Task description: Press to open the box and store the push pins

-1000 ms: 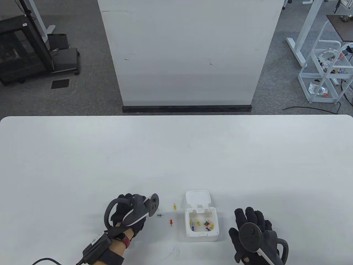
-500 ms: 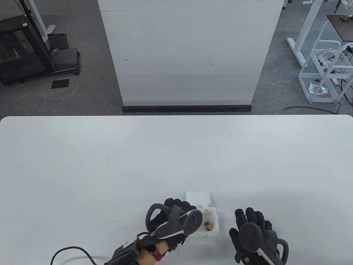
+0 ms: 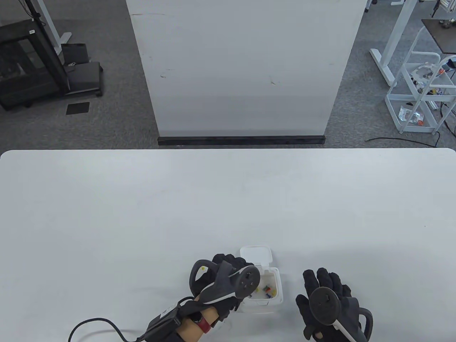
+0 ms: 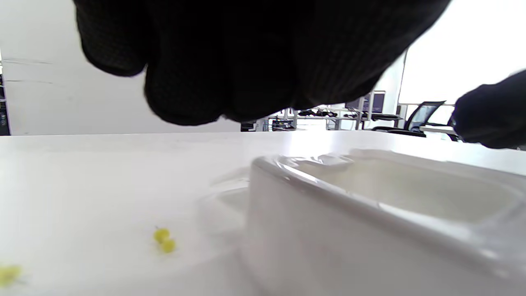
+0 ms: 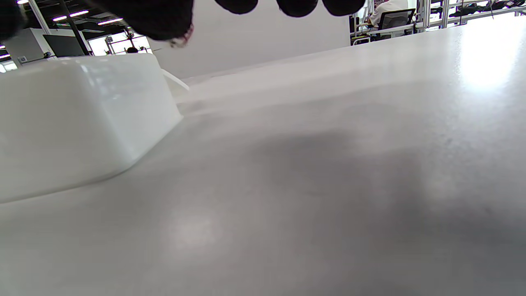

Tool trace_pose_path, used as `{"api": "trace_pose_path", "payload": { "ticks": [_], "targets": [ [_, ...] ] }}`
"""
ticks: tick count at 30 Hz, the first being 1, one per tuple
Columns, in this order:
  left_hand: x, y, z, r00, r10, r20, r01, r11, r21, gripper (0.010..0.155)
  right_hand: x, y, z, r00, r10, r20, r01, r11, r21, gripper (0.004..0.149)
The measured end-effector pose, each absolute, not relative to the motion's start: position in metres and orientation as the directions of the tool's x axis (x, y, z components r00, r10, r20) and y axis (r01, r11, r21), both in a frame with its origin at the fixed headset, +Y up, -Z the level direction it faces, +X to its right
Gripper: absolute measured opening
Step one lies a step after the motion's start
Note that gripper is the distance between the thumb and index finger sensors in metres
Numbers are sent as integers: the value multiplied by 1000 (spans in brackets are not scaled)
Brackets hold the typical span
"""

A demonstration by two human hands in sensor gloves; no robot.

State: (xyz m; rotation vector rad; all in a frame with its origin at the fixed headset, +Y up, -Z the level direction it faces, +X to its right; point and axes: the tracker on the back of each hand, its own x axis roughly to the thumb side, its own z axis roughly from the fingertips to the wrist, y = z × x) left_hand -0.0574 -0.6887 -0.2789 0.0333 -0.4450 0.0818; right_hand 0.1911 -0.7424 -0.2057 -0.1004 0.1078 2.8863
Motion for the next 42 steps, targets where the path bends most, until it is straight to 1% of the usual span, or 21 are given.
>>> {"api": "trace_pose_path", "payload": {
  "ticks": [3, 5, 9, 11, 17, 19, 21, 23, 27, 30, 33, 36, 38, 42],
  "targets": [
    [-84, -689, -293, 941, 60, 333, -53, 998, -31, 38, 191, -742, -206, -965, 250, -79, -255, -965, 67, 70],
    [-106, -697, -304, 964, 36, 262, -22, 998, -55, 39, 191, -743, -206, -964, 254, -81, -260, -963, 71, 70],
    [-130, -720, -313, 977, -6, 214, 34, 992, -125, 42, 191, -743, -207, -963, 255, -82, -261, -962, 81, 70],
    [-134, -728, -314, 979, -14, 205, 37, 993, -112, 45, 191, -743, -208, -963, 256, -84, -262, -961, 85, 70],
    [-134, -747, -322, 979, -24, 201, 56, 987, -153, 46, 191, -743, -208, -963, 258, -83, -265, -960, 88, 70],
    [-131, -750, -323, 978, -45, 205, 78, 985, -157, 42, 192, -743, -208, -962, 258, -84, -265, -960, 89, 70],
    [-128, -753, -322, 976, -70, 207, 96, 988, -121, 38, 191, -743, -208, -963, 257, -84, -265, -960, 91, 70],
    [-126, -754, -322, 973, -91, 212, 115, 988, -104, 38, 192, -743, -208, -963, 255, -84, -262, -961, 92, 70],
    [-122, -756, -323, 970, -119, 211, 146, 982, -120, 39, 192, -743, -208, -963, 256, -85, -263, -960, 93, 70],
    [-117, -757, -324, 958, -184, 222, 211, 972, -104, 40, 192, -743, -208, -963, 255, -86, -263, -960, 94, 70],
    [-115, -757, -325, 958, -184, 219, 211, 971, -109, 40, 192, -743, -208, -963, 255, -88, -263, -961, 90, 70],
    [-113, -754, -325, 952, -216, 219, 247, 961, -126, 39, 192, -743, -208, -964, 251, -90, -259, -962, 91, 70],
    [-115, -754, -324, 955, -210, 210, 240, 962, -130, 39, 191, -743, -207, -963, 252, -92, -261, -961, 93, 70],
    [-117, -754, -326, 963, -185, 194, 206, 974, -94, 38, 191, -743, -207, -964, 251, -92, -259, -961, 94, 70]
  ]
}}
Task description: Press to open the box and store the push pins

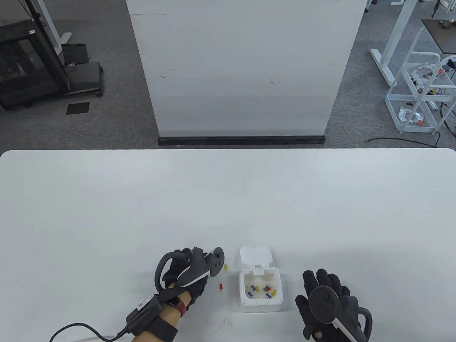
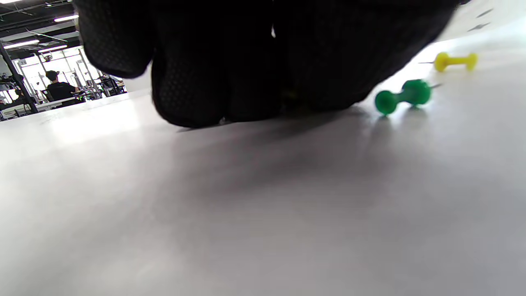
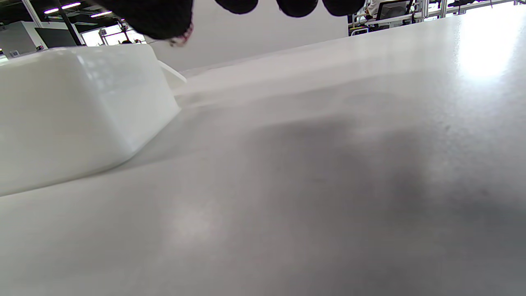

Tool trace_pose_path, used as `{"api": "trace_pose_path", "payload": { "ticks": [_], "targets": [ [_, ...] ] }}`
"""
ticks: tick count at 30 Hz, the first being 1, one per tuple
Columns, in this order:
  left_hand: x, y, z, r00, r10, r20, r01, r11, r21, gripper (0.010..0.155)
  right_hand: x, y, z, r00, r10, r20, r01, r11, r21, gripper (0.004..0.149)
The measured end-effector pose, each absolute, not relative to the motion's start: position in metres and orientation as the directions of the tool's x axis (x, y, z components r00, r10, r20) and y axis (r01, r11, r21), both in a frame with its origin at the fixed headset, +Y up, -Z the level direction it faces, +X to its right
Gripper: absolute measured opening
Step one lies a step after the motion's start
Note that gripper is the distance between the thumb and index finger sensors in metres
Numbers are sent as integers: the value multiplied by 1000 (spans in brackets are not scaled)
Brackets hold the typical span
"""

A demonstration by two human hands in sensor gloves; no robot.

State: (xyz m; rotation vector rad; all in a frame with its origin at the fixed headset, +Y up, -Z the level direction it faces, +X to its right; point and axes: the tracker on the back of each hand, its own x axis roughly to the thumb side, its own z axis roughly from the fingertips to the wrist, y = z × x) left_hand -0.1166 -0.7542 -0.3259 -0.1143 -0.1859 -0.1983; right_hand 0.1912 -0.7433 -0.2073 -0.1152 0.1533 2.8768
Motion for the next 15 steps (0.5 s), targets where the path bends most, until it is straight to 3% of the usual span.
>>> {"api": "trace_pose_path", "payload": {
  "ticks": [3, 8, 15],
  "targets": [
    [-119, -754, -331, 972, -161, 171, 180, 978, -103, 39, 192, -743, -207, -962, 256, -94, -264, -960, 91, 70],
    [-130, -739, -332, 992, 24, 127, -9, 993, -120, 39, 193, -742, -208, -957, 272, -99, -281, -956, 87, 70],
    [-86, -695, -295, 933, 141, 332, -149, 989, -3, 40, 193, -743, -208, -958, 271, -98, -280, -955, 97, 70]
  ]
}}
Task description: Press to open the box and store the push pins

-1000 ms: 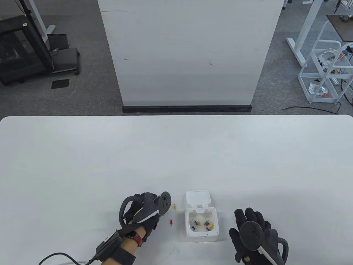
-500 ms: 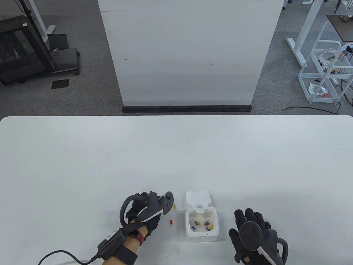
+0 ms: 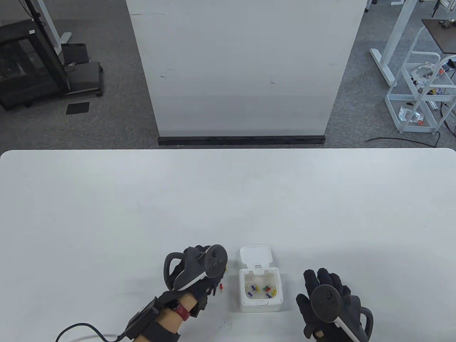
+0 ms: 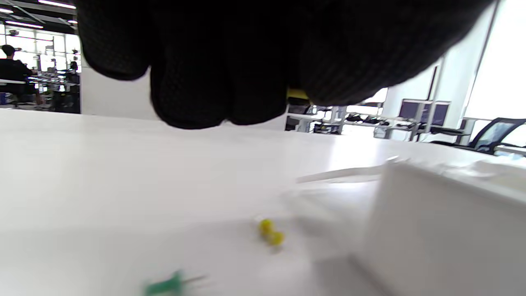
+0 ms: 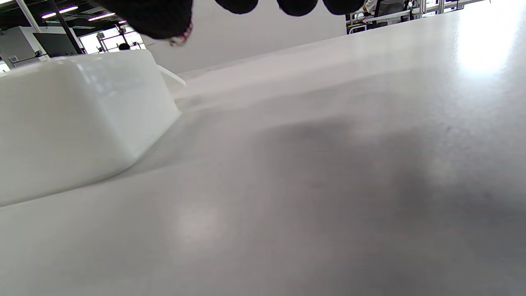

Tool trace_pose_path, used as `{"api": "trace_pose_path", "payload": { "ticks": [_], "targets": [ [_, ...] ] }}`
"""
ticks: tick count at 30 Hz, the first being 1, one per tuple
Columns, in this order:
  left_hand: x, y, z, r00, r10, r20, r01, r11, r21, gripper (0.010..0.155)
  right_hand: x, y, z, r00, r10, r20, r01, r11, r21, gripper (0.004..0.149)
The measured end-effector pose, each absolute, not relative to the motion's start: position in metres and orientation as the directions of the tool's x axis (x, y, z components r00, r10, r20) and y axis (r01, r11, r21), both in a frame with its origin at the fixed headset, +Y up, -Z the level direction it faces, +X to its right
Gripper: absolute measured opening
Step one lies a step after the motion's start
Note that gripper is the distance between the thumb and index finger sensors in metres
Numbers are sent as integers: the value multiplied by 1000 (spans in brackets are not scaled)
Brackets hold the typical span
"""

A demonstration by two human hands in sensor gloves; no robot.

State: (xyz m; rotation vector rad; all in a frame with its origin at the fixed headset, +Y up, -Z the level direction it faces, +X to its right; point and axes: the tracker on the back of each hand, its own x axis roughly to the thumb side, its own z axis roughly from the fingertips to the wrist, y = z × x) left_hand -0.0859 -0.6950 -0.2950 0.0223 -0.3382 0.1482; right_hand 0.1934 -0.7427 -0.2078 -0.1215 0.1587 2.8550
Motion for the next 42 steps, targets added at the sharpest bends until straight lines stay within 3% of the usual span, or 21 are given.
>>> {"api": "trace_pose_path", "payload": {
  "ticks": [8, 13, 20, 25, 35, 42],
  "targets": [
    [-20, -695, -273, 866, 79, 493, -79, 997, -21, 40, 193, -743, -207, -958, 270, -97, -278, -956, 90, 69],
    [-10, -702, -274, 862, 77, 500, -76, 997, -21, 39, 194, -742, -207, -956, 275, -98, -284, -955, 89, 69],
    [-29, -695, -279, 878, 120, 464, -127, 992, -16, 39, 195, -742, -207, -954, 281, -101, -291, -952, 95, 69],
    [-61, -692, -297, 926, 135, 351, -130, 991, -39, 38, 194, -743, -207, -957, 274, -100, -283, -954, 96, 69],
    [-81, -739, -322, 969, -4, 247, 37, 991, -126, 45, 194, -742, -207, -956, 271, -108, -282, -955, 97, 69],
    [-70, -749, -326, 966, -30, 257, 70, 987, -145, 41, 195, -742, -208, -954, 279, -110, -290, -952, 100, 69]
  ]
}}
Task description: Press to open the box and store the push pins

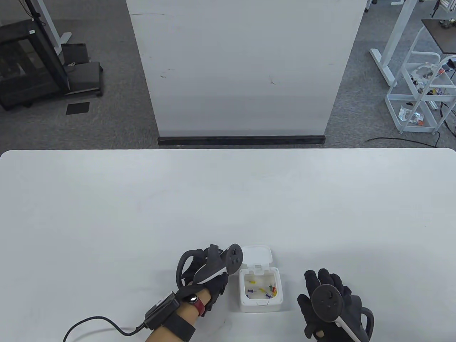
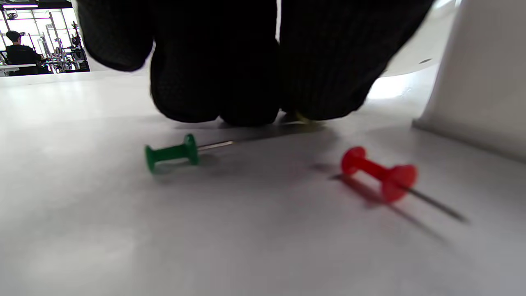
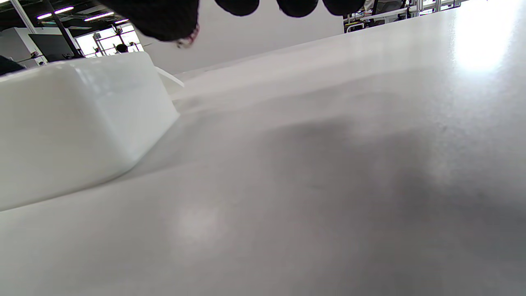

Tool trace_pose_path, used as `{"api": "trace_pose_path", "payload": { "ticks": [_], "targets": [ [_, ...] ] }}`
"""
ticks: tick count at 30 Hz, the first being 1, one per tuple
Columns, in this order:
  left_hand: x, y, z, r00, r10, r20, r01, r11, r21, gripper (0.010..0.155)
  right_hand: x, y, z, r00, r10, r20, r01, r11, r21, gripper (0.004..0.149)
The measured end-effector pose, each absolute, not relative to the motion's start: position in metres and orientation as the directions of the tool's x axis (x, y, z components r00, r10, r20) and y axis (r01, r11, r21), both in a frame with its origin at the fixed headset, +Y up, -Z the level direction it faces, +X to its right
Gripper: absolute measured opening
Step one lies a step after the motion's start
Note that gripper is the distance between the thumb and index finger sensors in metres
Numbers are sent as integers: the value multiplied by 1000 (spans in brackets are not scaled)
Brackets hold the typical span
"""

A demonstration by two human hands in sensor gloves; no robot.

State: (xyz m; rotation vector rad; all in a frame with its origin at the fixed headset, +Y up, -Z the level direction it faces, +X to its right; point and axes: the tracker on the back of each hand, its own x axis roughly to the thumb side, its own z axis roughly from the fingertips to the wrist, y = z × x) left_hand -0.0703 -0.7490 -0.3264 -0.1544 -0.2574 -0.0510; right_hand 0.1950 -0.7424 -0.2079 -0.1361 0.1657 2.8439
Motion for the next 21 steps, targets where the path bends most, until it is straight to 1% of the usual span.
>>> {"api": "trace_pose_path", "payload": {
  "ticks": [3, 7, 12, 18, 21],
  "targets": [
    [-66, -750, -327, 964, -53, 261, 92, 986, -138, 38, 195, -743, -208, -955, 276, -109, -288, -952, 105, 69],
    [-62, -752, -326, 951, -109, 291, 140, 986, -90, 37, 194, -743, -208, -956, 273, -105, -284, -953, 106, 69],
    [-56, -755, -325, 925, -187, 331, 224, 972, -77, 39, 194, -743, -208, -955, 276, -109, -287, -951, 112, 69],
    [-65, -754, -332, 946, -108, 305, 154, 979, -131, 41, 195, -742, -208, -953, 281, -113, -293, -950, 109, 69],
    [-73, -747, -329, 954, -60, 294, 96, 989, -109, 41, 194, -743, -209, -955, 275, -114, -288, -951, 116, 69]
  ]
}}
